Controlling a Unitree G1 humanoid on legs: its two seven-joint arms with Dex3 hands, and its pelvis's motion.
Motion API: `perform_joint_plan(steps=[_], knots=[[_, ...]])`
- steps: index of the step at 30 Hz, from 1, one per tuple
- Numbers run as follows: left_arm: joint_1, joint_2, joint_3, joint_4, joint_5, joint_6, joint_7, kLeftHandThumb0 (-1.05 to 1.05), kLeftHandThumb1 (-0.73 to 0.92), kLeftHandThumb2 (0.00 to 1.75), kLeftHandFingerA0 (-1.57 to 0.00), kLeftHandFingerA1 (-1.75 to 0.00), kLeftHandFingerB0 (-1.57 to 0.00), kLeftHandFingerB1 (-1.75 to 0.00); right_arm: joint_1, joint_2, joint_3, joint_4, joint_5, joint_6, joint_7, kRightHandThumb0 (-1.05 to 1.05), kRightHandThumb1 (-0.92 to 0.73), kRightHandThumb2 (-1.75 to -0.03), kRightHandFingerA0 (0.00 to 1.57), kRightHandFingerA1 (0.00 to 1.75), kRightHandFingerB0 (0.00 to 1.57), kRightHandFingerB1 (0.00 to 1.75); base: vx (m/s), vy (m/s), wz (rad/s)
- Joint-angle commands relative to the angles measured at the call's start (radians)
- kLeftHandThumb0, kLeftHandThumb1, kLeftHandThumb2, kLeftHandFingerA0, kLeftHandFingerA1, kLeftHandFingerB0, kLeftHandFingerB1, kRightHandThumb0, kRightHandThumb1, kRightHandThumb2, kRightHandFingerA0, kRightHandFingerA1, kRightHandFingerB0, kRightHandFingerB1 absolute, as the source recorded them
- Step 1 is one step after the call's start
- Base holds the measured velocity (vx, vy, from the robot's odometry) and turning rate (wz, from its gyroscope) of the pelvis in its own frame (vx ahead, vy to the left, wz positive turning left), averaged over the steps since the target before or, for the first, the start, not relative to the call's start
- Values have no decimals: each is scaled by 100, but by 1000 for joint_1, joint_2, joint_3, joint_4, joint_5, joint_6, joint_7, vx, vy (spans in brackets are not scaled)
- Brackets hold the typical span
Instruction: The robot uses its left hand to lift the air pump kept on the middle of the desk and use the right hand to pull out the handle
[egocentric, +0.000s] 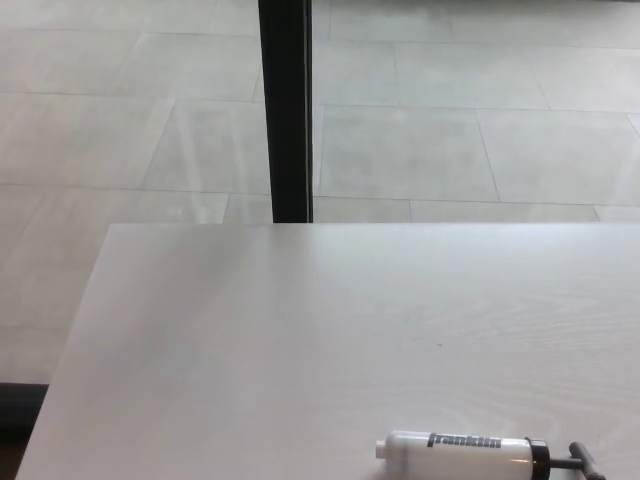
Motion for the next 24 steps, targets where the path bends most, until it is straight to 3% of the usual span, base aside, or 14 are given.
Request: perform_joint_plan(steps=[1,5,6,7,8,9,11,12,15,16,17,21,23,24], knots=[[-16,75,209,81,-204,28,-7,-55,76,62,-58,-62,-48,-50,-55,-97,-242,74,266,75,36,-67,-86,-66,61,77,23,37,0,0,0],[-12,83,310,105,-257,42,35,-53,77,62,-57,-66,-44,-52,-56,-146,-338,157,310,132,8,-70,-89,-68,55,75,11,33,0,0,0],[-14,85,325,106,-264,41,34,-52,76,63,-54,-67,-39,-52,-61,-155,-355,164,318,150,-11,-73,-73,-104,58,81,5,41,0,0,0],[-17,89,340,104,-265,33,48,-52,77,63,-55,-66,-39,-53,-73,-167,-361,177,304,165,-87,-69,-91,-67,66,88,14,38,0,0,0],[-28,91,363,108,-275,25,50,-51,80,64,-53,-68,-36,-52,-81,-181,-399,191,328,172,-96,-55,-66,-110,64,86,0,47,0,0,0],[-33,93,381,106,-288,29,49,-49,79,63,-50,-69,-35,-53,-85,-183,-411,196,335,169,-101,-66,-91,-67,57,94,9,40,0,0,0],[-61,103,431,106,-315,45,62,-49,78,63,-49,-66,-36,-53,-106,-198,-472,212,374,168,-128,-55,-64,-109,62,85,0,48,0,0,0],[-93,107,457,101,-332,31,81,-45,79,64,-45,-75,-27,-55,-127,-212,-474,208,362,155,-169,-68,-87,-66,56,102,23,45,0,0,0],[-156,120,497,89,-346,12,89,-47,78,62,-30,-72,-18,-50,-164,-238,-490,193,351,137,-212,-68,-84,-65,63,114,24,45,0,0,0],[-218,140,475,72,-314,14,148,-54,80,64,-30,-74,-25,-57,-203,-261,-497,171,351,129,-232,-70,-67,-95,81,106,8,50,0,0,0],[-228,138,473,51,-312,-18,114,-55,79,63,-22,-70,-22,-55,-221,-272,-504,167,354,120,-238,-65,-84,-64,68,93,7,39,0,0,0],[-342,175,380,19,-228,-34,169,-57,77,63,-39,-90,-23,-57,-276,-289,-494,129,354,72,-159,-64,-69,-103,56,74,0,40,0,0,0],[-475,164,310,-110,-216,-23,126,-68,60,94,-26,-64,-14,-54,-349,-276,-422,28,326,60,-117,-68,-80,-64,63,63,14,31,0,0,0],[-487,157,290,-139,-205,-19,133,-69,78,63,-33,-64,-22,-50,-354,-272,-409,14,322,55,-107,-71,-80,-64,66,63,13,31,0,0,0]])
